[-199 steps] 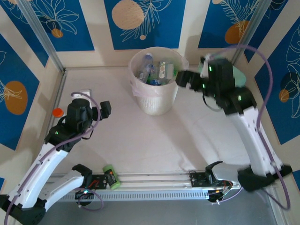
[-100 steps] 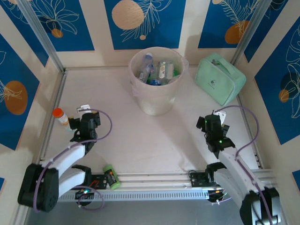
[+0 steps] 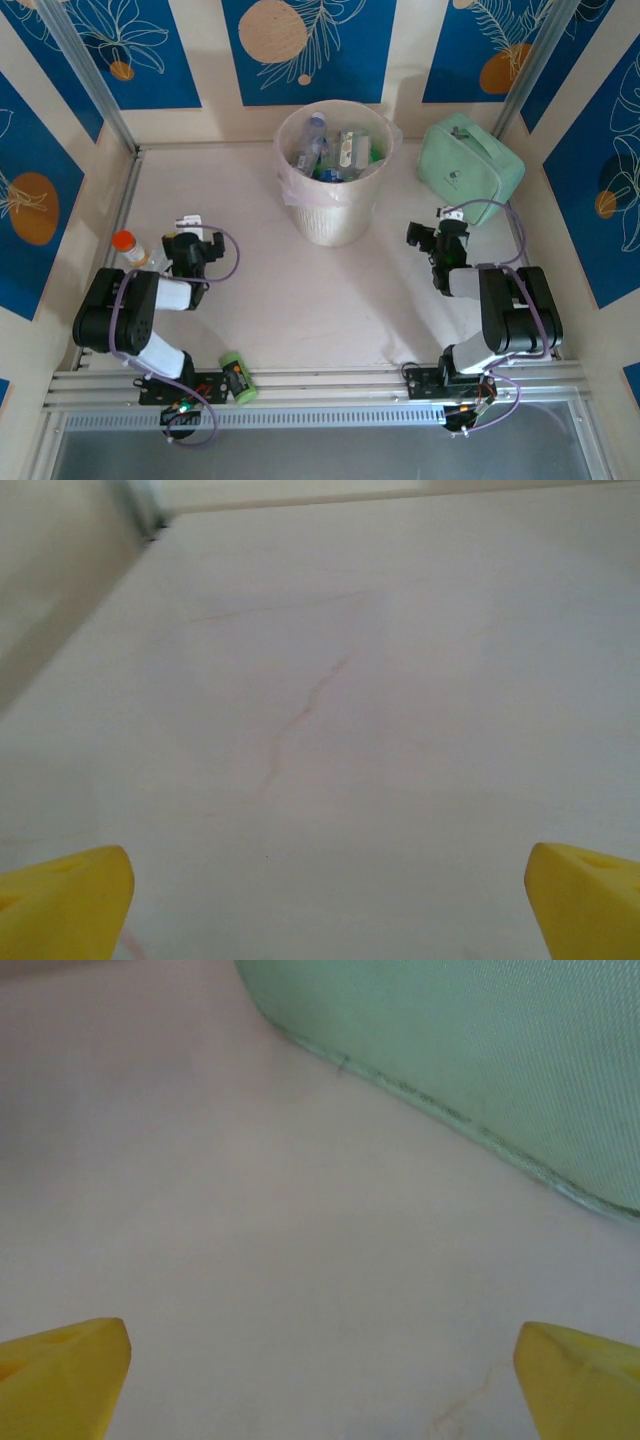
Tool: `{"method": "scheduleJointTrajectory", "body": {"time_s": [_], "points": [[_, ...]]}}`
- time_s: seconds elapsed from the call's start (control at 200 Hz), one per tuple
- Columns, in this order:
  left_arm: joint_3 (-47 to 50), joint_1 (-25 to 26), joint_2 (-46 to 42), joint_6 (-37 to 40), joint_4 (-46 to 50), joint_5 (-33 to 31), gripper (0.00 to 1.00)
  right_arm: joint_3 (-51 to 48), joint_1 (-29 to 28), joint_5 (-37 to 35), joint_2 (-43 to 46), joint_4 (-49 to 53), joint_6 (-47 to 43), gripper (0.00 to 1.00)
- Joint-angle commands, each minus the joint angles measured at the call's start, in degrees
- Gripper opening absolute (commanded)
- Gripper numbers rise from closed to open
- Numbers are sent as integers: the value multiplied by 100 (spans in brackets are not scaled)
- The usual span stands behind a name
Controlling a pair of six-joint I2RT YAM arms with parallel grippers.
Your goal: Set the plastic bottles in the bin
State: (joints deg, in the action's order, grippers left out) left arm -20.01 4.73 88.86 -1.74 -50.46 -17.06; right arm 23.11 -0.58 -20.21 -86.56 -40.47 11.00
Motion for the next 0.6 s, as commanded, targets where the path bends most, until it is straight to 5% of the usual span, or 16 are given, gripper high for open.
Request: {"method": "scheduleJointTrajectory", "body": {"time_s": [0.0,0.595], "points": [[141,-122,204,171,-1116,686,100,-91,112,985,48,-722,-182,99],[15,-55,75,214,-658,652,100,-20,-109,598,-57,-763,-336,99]]}}
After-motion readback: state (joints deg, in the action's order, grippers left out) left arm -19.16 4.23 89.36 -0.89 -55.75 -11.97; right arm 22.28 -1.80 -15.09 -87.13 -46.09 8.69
